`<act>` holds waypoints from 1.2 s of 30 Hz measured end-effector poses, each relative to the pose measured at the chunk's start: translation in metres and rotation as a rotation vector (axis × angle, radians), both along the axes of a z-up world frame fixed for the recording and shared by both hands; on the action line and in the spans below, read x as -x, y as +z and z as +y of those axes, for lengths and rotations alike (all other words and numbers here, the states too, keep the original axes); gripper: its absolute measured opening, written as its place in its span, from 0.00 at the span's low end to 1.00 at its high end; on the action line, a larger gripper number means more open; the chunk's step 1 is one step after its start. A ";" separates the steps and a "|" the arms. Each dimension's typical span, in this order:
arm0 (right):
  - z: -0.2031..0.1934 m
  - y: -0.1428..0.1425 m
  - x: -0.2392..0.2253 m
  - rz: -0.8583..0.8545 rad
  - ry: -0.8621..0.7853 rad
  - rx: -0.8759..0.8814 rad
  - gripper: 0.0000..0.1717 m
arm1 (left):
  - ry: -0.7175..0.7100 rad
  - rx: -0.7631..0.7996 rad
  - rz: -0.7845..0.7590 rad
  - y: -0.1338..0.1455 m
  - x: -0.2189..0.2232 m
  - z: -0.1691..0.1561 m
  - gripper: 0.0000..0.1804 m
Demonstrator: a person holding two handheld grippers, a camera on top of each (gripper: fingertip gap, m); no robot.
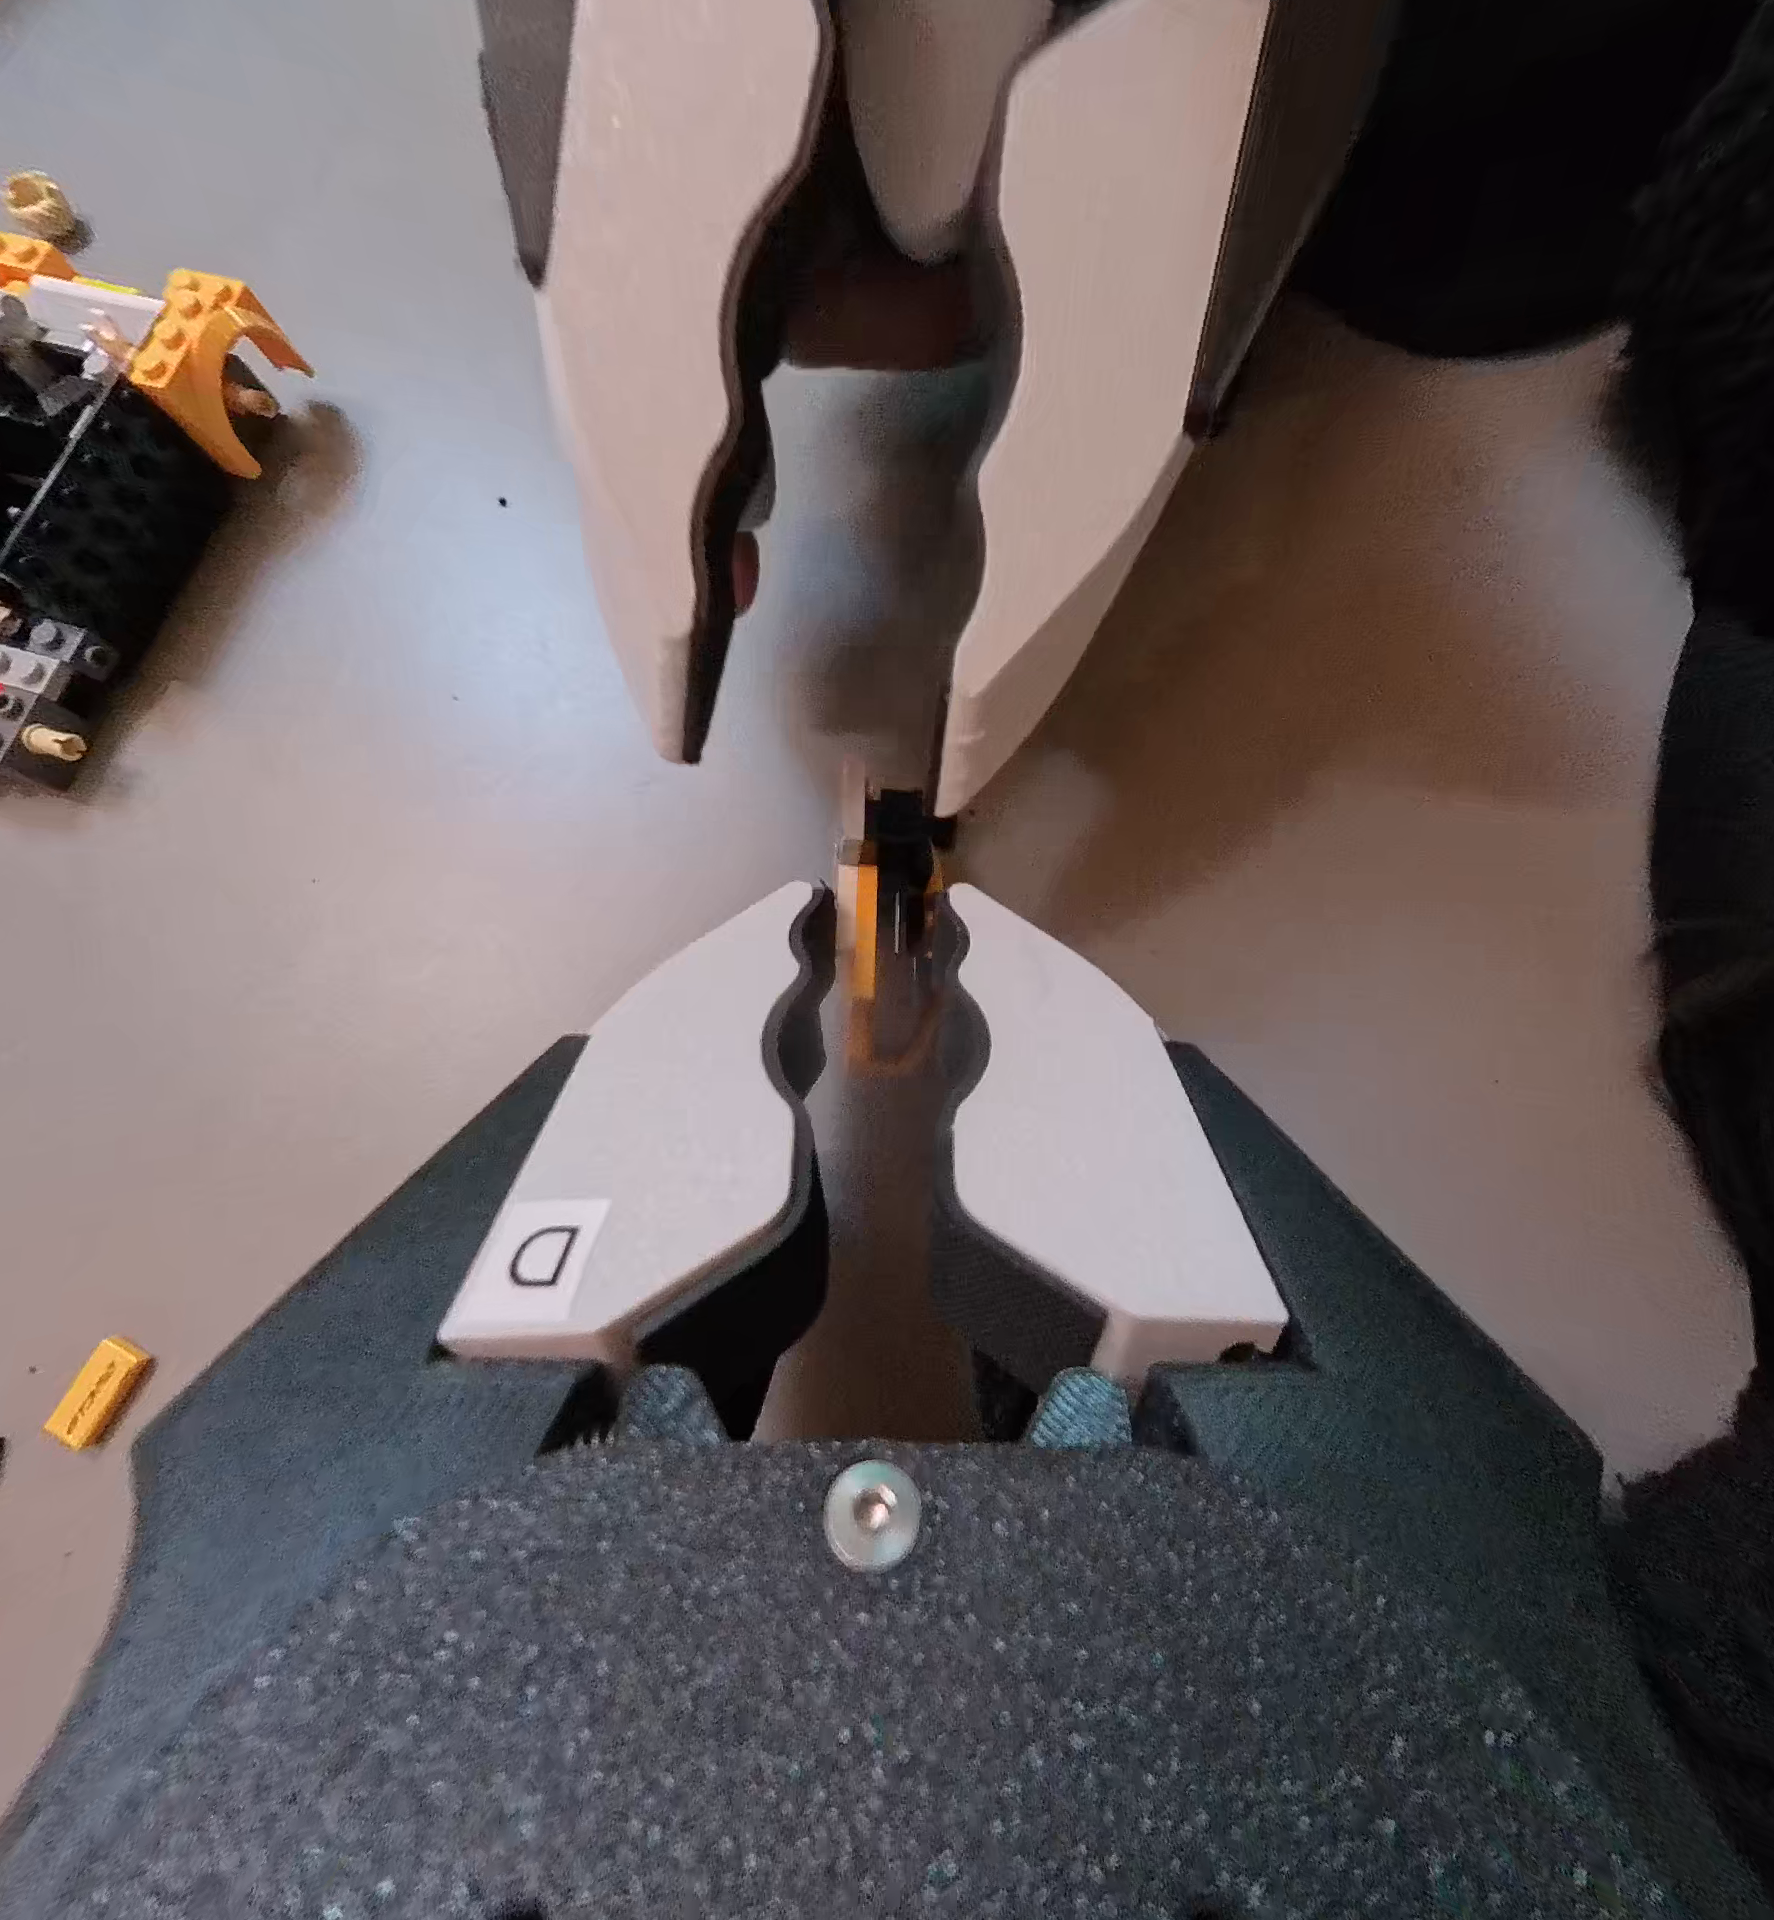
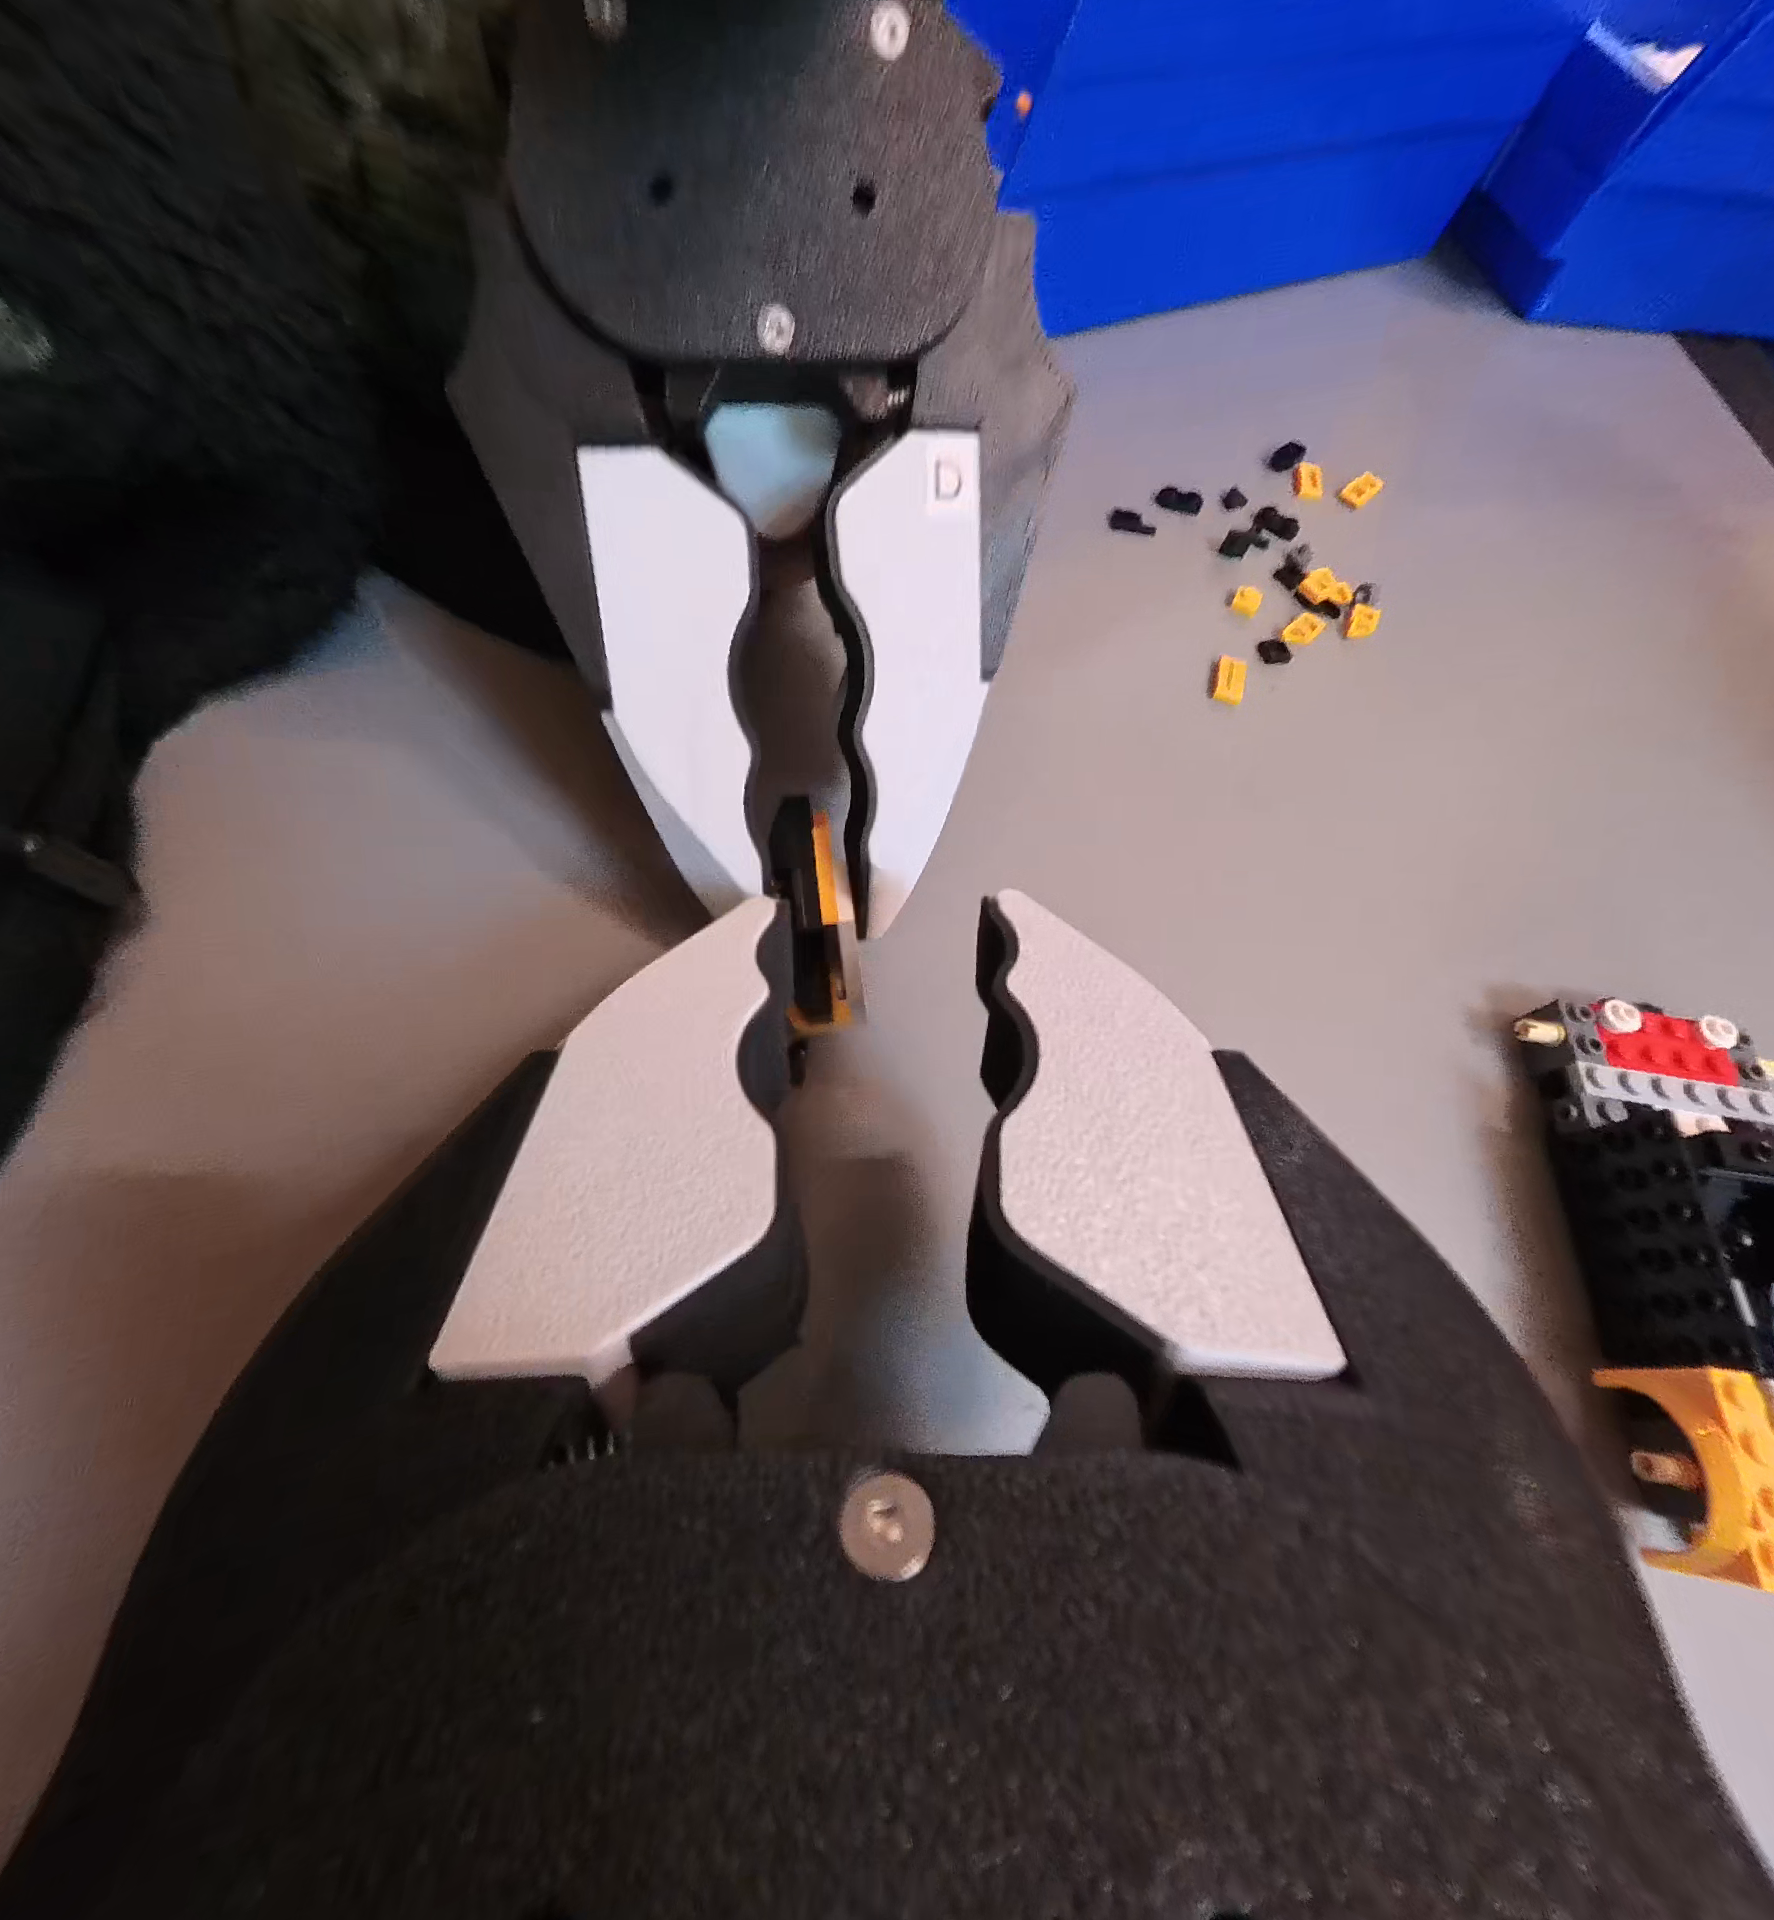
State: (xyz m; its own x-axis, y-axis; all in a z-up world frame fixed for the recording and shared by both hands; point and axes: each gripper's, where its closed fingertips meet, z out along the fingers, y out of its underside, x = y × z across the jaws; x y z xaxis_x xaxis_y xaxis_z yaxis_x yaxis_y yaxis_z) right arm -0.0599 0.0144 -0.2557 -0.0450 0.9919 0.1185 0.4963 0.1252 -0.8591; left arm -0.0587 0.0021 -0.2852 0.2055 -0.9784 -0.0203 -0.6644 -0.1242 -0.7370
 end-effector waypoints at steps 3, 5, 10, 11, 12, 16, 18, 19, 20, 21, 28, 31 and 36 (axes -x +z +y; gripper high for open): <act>-0.001 -0.002 0.000 -0.024 -0.008 0.015 0.18 | 0.017 -0.005 -0.005 0.001 0.000 0.002 0.10; -0.002 -0.008 0.002 -0.056 -0.018 0.019 0.16 | 0.036 -0.011 -0.017 0.003 0.000 0.005 0.10; -0.001 -0.013 0.007 -0.069 -0.069 0.106 0.11 | 0.052 -0.057 0.004 0.003 0.002 0.008 0.10; -0.001 -0.013 0.007 -0.067 -0.080 0.143 0.11 | 0.057 -0.068 0.006 0.003 0.002 0.009 0.10; 0.000 -0.013 0.007 -0.064 -0.092 0.178 0.10 | 0.061 -0.084 0.010 0.004 0.002 0.010 0.10; -0.004 -0.013 0.007 -0.065 -0.069 0.219 0.09 | 0.039 -0.101 0.024 0.005 0.003 0.008 0.10; -0.006 -0.012 0.006 -0.069 -0.039 0.208 0.08 | 0.031 -0.092 0.018 0.006 0.002 0.007 0.10; -0.006 -0.012 0.005 -0.072 -0.022 0.198 0.08 | 0.025 -0.089 0.014 0.007 0.001 0.006 0.10; -0.007 -0.012 0.003 -0.077 -0.007 0.184 0.08 | 0.020 -0.088 0.011 0.007 0.000 0.005 0.10; -0.009 -0.012 0.002 -0.083 0.007 0.173 0.08 | 0.013 -0.084 0.011 0.008 -0.001 0.003 0.10; -0.014 -0.014 -0.001 -0.111 0.056 0.145 0.08 | -0.015 -0.080 0.016 0.007 -0.003 -0.002 0.10; -0.016 -0.016 -0.003 -0.120 0.068 0.165 0.08 | -0.027 -0.078 0.026 0.006 -0.004 -0.005 0.10; -0.019 -0.019 -0.005 -0.138 0.082 0.168 0.08 | -0.036 -0.058 0.029 0.005 -0.003 -0.007 0.10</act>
State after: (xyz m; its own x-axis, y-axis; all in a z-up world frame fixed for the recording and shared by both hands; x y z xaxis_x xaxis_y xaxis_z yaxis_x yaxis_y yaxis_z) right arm -0.0548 -0.0044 -0.2746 -0.1310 0.9895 -0.0607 0.6042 0.0311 -0.7963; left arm -0.0554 -0.0048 -0.2807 0.1690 -0.9822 -0.0826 -0.6889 -0.0577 -0.7226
